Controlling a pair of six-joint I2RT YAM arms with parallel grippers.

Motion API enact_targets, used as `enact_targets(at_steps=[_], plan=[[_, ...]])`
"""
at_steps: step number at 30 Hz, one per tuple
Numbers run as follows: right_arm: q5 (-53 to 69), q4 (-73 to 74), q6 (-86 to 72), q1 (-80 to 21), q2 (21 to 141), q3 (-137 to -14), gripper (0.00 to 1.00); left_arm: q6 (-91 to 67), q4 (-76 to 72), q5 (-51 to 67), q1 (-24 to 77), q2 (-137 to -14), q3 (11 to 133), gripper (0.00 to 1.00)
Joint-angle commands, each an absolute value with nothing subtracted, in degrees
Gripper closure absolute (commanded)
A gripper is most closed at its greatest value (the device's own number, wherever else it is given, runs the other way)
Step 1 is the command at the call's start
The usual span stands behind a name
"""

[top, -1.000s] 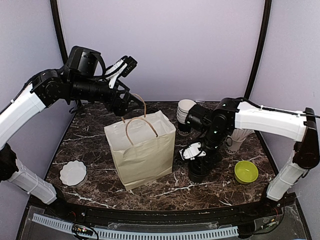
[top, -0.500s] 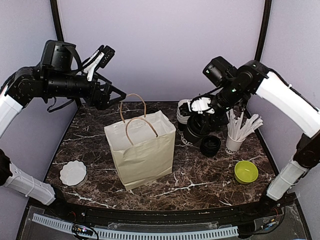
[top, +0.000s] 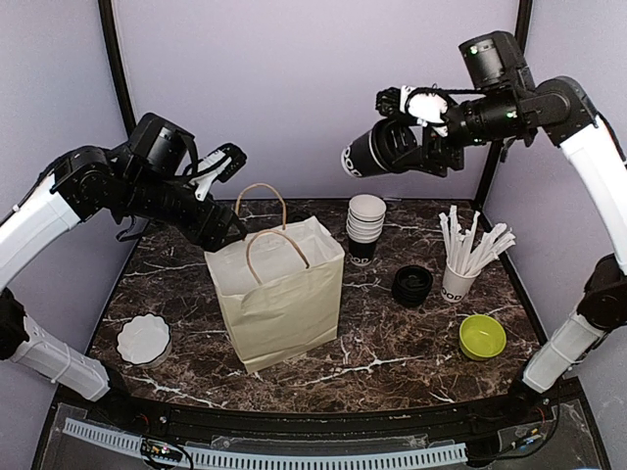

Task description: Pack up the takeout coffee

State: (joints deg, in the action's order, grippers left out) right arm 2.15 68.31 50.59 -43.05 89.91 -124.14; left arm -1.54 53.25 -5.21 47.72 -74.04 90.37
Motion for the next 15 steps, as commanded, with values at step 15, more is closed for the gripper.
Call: enact_targets(at_steps=[15], plan=[[11.36, 68.72, 48.73, -56.50, 97.01, -125.83, 0.43, -0.44, 51.44, -3.79, 46.56, -76.84, 88.04, 0.45]])
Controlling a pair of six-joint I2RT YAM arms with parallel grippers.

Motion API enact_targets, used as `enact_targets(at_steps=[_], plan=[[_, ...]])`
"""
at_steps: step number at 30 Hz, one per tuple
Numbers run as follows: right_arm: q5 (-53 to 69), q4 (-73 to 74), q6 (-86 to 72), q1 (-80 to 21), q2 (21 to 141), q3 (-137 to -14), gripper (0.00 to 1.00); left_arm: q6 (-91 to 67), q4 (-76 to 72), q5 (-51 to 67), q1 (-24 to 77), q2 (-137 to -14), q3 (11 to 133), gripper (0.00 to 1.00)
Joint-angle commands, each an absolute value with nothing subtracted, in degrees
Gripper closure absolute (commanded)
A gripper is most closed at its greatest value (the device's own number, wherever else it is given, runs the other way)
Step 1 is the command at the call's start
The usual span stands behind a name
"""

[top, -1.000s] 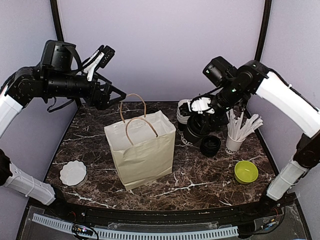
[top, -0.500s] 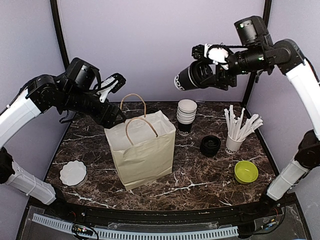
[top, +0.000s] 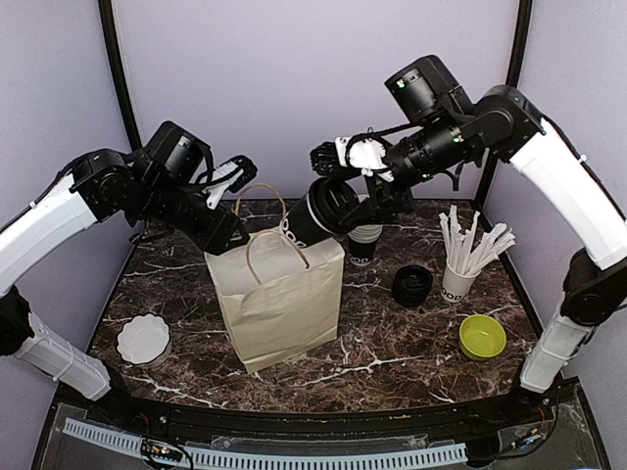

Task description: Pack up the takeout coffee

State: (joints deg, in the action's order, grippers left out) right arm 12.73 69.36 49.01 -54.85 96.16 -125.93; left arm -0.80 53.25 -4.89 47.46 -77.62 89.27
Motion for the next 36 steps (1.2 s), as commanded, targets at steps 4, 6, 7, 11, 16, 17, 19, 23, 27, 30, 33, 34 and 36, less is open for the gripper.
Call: enact_targets(at_steps=[4, 6, 7, 11, 16, 17, 19, 23, 27, 30, 33, 34, 36], plan=[[7.35, 68.40, 48.03, -57.77, 100.32, -127.23, 0.44, 1.45, 50.56, -3.25, 45.80, -76.40, 87.88, 0.39], [6.49, 68.79, 47.59, -57.98, 101.86, -128.27, 0.44, 1.76, 50.16, -3.19, 45.63, -75.73, 87.97, 0.34], [6.32, 69.22, 47.55, -58.19, 102.86, -128.76, 0.45, 1.80, 49.87, -2.91, 45.62, -75.44, 88.26, 0.30], [4.52, 70.08, 47.16, -59.86, 105.31, -129.72, 0.45, 2.37, 48.77, -0.95, 45.62, -72.52, 90.78, 0.22], [0.89, 71.95, 47.12, -62.84, 107.33, -130.79, 0.46, 4.68, 45.43, -1.38, 45.61, -69.31, 92.33, 0.17], [0.31, 72.43, 47.07, -63.46, 107.47, -130.79, 0.46, 5.43, 44.18, -1.92, 45.61, -68.68, 92.26, 0.17], [-1.50, 73.39, 46.90, -64.67, 107.43, -130.63, 0.46, 6.39, 42.44, -3.88, 45.49, -68.15, 91.85, 0.16], [-4.06, 76.35, 46.08, -67.83, 106.09, -128.73, 0.47, 8.11, 40.05, -7.86, 44.49, -69.38, 90.60, 0.13], [-5.88, 77.50, 44.56, -72.26, 102.77, -122.04, 0.47, 8.24, 37.73, -11.12, 42.22, -72.00, 89.65, 0.13], [-7.76, 77.07, 43.41, -74.96, 100.03, -116.87, 0.47, 8.24, 35.57, -10.91, 40.46, -73.12, 89.05, 0.13], [-10.00, 76.37, 42.99, -77.03, 98.11, -112.73, 0.47, 7.58, 34.15, -8.89, 38.44, -74.40, 88.38, 0.13], [-10.46, 76.11, 43.02, -77.60, 97.50, -111.47, 0.47, 7.35, 33.37, -7.28, 38.16, -74.89, 87.55, 0.13], [-11.65, 75.82, 43.41, -78.77, 96.47, -109.18, 0.47, 6.60, 32.34, -5.48, 37.51, -75.86, 86.22, 0.13]])
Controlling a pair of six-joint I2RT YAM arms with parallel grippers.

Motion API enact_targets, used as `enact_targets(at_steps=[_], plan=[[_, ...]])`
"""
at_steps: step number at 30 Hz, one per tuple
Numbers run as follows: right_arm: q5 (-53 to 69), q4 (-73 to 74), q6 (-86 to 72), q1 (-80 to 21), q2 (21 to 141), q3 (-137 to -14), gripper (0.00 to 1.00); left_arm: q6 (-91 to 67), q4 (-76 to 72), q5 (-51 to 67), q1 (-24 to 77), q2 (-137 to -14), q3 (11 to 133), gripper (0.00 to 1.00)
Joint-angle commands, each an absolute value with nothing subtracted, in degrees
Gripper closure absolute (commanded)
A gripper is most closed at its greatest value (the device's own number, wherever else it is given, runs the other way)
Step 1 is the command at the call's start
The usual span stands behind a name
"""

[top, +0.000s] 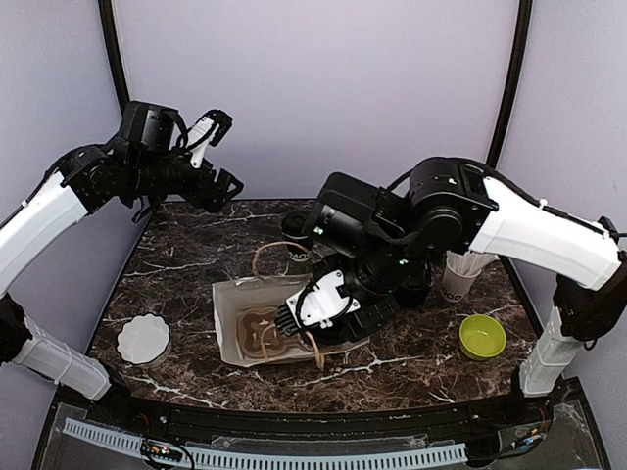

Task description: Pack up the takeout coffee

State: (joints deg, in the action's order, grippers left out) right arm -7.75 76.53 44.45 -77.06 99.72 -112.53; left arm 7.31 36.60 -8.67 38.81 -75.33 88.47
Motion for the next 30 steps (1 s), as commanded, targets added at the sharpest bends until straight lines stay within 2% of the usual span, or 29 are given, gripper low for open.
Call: enact_targets(at_steps=[1, 7, 14, 18, 30], plan=[[-12.60, 75.64, 43.82, -79.42, 95.90, -107.68, 0.47, 5.93, 32.17, -4.94, 37.24, -76.25, 85.36, 0.14], [-20.43, 71.25, 45.84, -83.54, 92.49, -97.74, 0.47, 4.71, 29.29, 1.51, 36.70, -78.29, 79.01, 0.15], [-25.46, 66.49, 44.46, -84.27, 95.38, -98.82, 0.47, 3.68, 24.05, 8.01, 36.56, -79.83, 71.34, 0.16], [-29.97, 60.33, 46.77, -84.16, 95.09, -94.79, 0.48, 3.65, 23.47, 9.93, 36.56, -81.44, 70.13, 0.17], [-23.50, 49.96, 48.91, -80.61, 93.34, -89.52, 0.49, 4.54, 25.28, 11.10, 36.47, -85.18, 71.50, 0.17]])
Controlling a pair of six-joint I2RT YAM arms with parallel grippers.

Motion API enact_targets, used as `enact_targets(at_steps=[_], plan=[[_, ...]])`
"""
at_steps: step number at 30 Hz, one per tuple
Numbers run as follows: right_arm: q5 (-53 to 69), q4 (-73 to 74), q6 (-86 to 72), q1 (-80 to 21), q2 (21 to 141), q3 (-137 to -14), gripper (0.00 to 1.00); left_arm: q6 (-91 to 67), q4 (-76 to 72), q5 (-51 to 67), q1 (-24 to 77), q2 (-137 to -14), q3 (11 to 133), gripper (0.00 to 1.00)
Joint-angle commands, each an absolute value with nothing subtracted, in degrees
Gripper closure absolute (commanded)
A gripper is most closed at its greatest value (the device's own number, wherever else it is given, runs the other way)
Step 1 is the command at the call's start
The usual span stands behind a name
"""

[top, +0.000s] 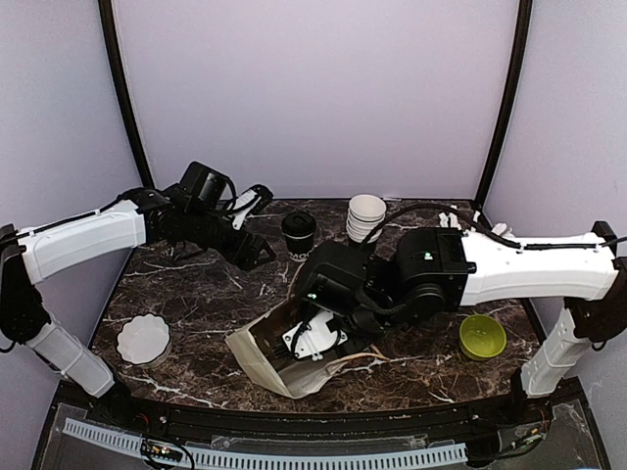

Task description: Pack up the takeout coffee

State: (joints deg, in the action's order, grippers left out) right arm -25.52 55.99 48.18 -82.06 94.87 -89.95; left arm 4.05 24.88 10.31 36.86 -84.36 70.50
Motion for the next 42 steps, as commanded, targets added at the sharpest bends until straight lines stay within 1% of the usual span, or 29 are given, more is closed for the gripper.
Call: enact_targets(at_steps=[1, 5, 7, 14, 19, 26, 29, 35, 42], plan=[[-22.56, 49.69, 48.58, -80.17, 93.34, -89.80, 0.49, 4.70, 25.52, 10.55, 36.34, -85.30, 71.77, 0.17], [-15.76, 52.52, 43.25, -78.51, 95.32, -96.21, 0.48, 4.61, 26.75, 9.38, 35.21, -85.96, 72.78, 0.17], [-14.28, 53.79, 42.65, -78.75, 96.60, -98.92, 0.48, 4.57, 27.17, 9.16, 34.11, -86.34, 73.69, 0.17], [-12.23, 56.17, 41.39, -80.52, 99.93, -104.64, 0.48, 4.30, 26.83, 9.65, 30.08, -86.24, 75.38, 0.17], [-10.70, 57.33, 41.11, -80.90, 100.35, -105.87, 0.47, 4.37, 26.76, 9.73, 29.48, -85.35, 75.37, 0.17], [-10.48, 58.12, 40.20, -82.49, 102.67, -111.81, 0.46, 4.28, 26.33, 10.11, 29.10, -84.23, 74.78, 0.17], [-11.46, 58.22, 40.30, -82.91, 102.70, -111.39, 0.46, 3.91, 26.12, 10.81, 29.09, -83.27, 74.21, 0.17], [-20.46, 55.60, 42.97, -82.80, 98.55, -102.59, 0.47, 4.10, 24.97, 11.35, 29.09, -80.61, 71.18, 0.17], [-22.37, 55.43, 44.92, -82.97, 95.23, -98.00, 0.47, 5.08, 25.22, 9.53, 29.09, -80.73, 71.48, 0.16]])
